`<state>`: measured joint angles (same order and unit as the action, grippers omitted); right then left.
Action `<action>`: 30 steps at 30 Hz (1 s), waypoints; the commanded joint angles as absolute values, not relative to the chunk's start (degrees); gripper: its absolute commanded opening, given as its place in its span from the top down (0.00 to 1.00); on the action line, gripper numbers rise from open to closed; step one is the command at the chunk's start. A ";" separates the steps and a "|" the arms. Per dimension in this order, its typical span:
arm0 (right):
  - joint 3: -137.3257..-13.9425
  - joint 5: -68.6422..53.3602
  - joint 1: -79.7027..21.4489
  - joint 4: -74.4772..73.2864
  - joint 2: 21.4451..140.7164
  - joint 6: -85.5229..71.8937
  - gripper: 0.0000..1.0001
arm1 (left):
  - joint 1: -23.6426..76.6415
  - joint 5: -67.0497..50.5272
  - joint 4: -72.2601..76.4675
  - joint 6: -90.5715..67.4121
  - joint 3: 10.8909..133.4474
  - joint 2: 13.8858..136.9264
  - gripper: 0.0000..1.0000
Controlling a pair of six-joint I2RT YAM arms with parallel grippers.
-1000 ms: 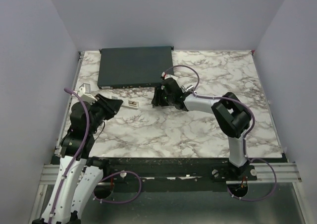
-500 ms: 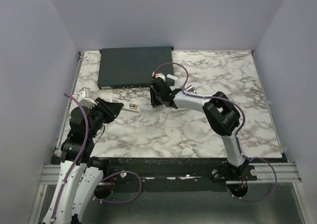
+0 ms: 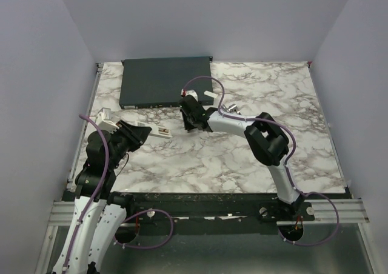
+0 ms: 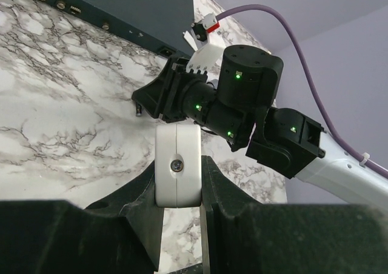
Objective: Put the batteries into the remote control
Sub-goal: Pick up the battery from the center of the board.
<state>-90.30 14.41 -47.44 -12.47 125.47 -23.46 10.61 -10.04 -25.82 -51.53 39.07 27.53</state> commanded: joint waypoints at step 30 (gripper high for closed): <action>-93.44 18.20 -50.78 -25.65 129.23 -18.10 0.69 | 10.20 -9.93 -23.12 -52.56 38.77 27.81 1.00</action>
